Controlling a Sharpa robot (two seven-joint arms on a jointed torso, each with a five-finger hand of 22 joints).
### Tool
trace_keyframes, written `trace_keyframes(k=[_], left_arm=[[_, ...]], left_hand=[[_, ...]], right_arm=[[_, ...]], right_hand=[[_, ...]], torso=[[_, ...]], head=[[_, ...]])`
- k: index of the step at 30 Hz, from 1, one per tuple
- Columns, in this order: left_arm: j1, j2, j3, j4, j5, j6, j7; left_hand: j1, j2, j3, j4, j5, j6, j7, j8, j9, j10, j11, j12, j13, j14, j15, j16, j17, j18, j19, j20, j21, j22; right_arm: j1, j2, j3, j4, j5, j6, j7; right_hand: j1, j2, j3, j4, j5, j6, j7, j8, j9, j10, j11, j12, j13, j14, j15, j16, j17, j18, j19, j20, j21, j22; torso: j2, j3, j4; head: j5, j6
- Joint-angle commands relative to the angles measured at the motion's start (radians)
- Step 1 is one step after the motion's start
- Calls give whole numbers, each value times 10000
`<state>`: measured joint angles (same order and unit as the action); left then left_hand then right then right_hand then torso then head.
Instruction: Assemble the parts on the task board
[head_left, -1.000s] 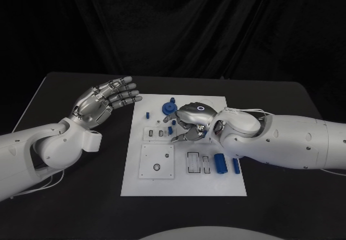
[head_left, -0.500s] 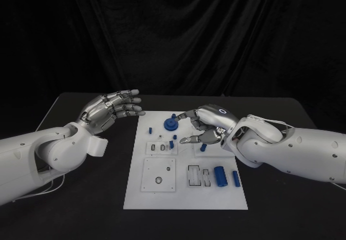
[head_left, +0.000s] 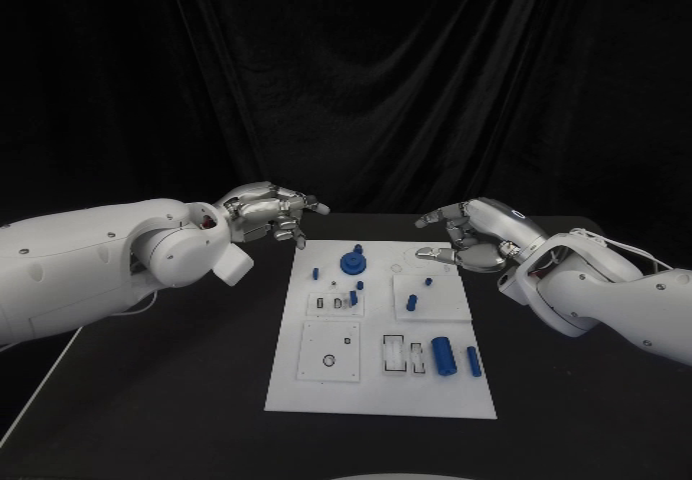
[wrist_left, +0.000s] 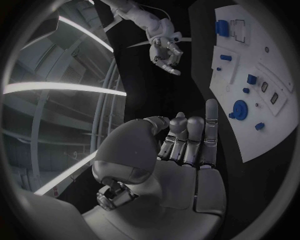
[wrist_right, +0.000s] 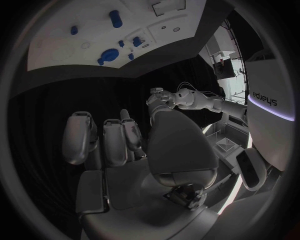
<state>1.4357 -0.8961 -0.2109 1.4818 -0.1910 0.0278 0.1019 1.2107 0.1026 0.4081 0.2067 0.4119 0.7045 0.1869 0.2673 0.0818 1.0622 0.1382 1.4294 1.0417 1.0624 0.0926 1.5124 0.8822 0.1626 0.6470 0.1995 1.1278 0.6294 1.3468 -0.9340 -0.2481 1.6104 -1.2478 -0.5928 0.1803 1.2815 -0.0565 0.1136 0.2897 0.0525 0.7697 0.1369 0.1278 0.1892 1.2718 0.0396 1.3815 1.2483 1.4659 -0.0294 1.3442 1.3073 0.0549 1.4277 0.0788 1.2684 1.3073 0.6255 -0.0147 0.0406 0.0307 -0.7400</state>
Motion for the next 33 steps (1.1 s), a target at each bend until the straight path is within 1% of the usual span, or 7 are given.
trace_keyframes(k=[1, 6, 14, 17, 21, 28, 33], left_arm=[[80, 278, 4, -290, -2284, 825, -1614], [132, 824, 4, -705, -4029, 1008, -2419], [149, 1787, 5, -1126, -6650, 1278, -3693], [151, 1924, 6, -1018, -7339, 1577, -4529], [151, 2139, 6, -982, -7831, 2016, -5592], [142, 2548, 5, -1114, -8113, 2559, -6755], [120, 2860, 4, -1293, -8165, 2589, -7128]], left_hand=[[75, -150, -154, 293, -357, 273, 74, 57, 4, 2759, -137, 916, 2921, 2462, -165, 568, 3137, 60, 1415, -103, 1137, 1179], [11, -233, -535, 741, -1048, 856, -119, 169, 58, 5086, -319, 1414, 5291, 4928, -344, 603, 6643, -394, 4008, -278, 2453, 3754], [-388, -262, -1320, 792, -2010, 1646, -416, 139, 340, 5086, -639, 1414, 5291, 5084, -672, 584, 6886, -1546, 8945, -591, 4351, 9083], [-949, -273, -1830, 823, -2390, 1810, -478, 132, 491, 5086, -717, 1414, 5291, 5084, -765, 584, 6886, -1626, 9238, -681, 4430, 9414], [-1325, -209, -2218, 813, -2759, 1974, -562, 166, 698, 5086, -797, 1414, 5291, 5084, -855, 584, 6886, -1626, 9238, -777, 4430, 9414], [-1407, -152, -2514, 733, -2724, 2265, -750, 542, 1378, 5086, -981, 1414, 5291, 5084, -1032, 584, 6886, -1569, 9049, -951, 4377, 9189], [-1369, -34, -2797, 474, -2563, 1806, -918, 1419, 3287, 5086, -1156, 1414, 5291, 5084, -1223, 584, 6886, -1534, 8945, -1156, 4326, 9051]], right_arm=[[-53, -83, 1, -132, 994, -72, -114], [-103, -321, 0, -159, 1450, 10, -305], [-155, -779, 1, 107, 1666, 220, -667], [-162, -862, 1, 192, 1730, 249, -754], [-169, -901, 1, 244, 1777, 308, -826], [-181, -956, 1, 286, 1803, 334, -839], [-231, -1030, 0, 317, 1808, 396, -887]], right_hand=[[79, 198, 11, -29, -36, 188, 13, 86, -20, 83, 54, 40, 77, 94, 71, 37, 733, 139, 17, 55, 20, 1708], [233, 315, 38, -62, -17, 362, 31, 149, -24, 100, 124, 47, 67, 103, 122, 26, 712, 142, 30, 93, -4, 1701], [378, 378, 51, -70, 1, 509, 35, 197, -33, 140, 153, 71, 88, 106, 151, 12, 691, 141, 50, 127, 1, 1704], [405, 397, 54, -67, 10, 554, 33, 214, -33, 145, 160, 74, 87, 104, 157, 5, 682, 141, 54, 134, 1, 1705], [436, 410, 58, -69, 22, 587, 33, 224, -35, 144, 165, 73, 81, 99, 162, -9, 668, 142, 56, 141, -4, 1704], [477, 424, 66, -76, 45, 611, 35, 229, -40, 143, 172, 71, 75, 99, 168, -12, 663, 149, 47, 147, -31, 1696], [506, 428, 69, -82, 65, 626, 37, 231, -44, 137, 181, 67, 65, 98, 173, -17, 657, 149, 49, 151, -32, 1696]], torso=[[-348, 114, -126], [-603, 219, -215], [-1091, 381, -428], [-1163, 412, -468], [-1141, 413, -471], [-1028, 514, -481], [-906, 581, -538]], head=[[135, -88], [256, -361], [524, -1117], [602, -1327], [666, -1327], [629, -1327], [669, -1327]])
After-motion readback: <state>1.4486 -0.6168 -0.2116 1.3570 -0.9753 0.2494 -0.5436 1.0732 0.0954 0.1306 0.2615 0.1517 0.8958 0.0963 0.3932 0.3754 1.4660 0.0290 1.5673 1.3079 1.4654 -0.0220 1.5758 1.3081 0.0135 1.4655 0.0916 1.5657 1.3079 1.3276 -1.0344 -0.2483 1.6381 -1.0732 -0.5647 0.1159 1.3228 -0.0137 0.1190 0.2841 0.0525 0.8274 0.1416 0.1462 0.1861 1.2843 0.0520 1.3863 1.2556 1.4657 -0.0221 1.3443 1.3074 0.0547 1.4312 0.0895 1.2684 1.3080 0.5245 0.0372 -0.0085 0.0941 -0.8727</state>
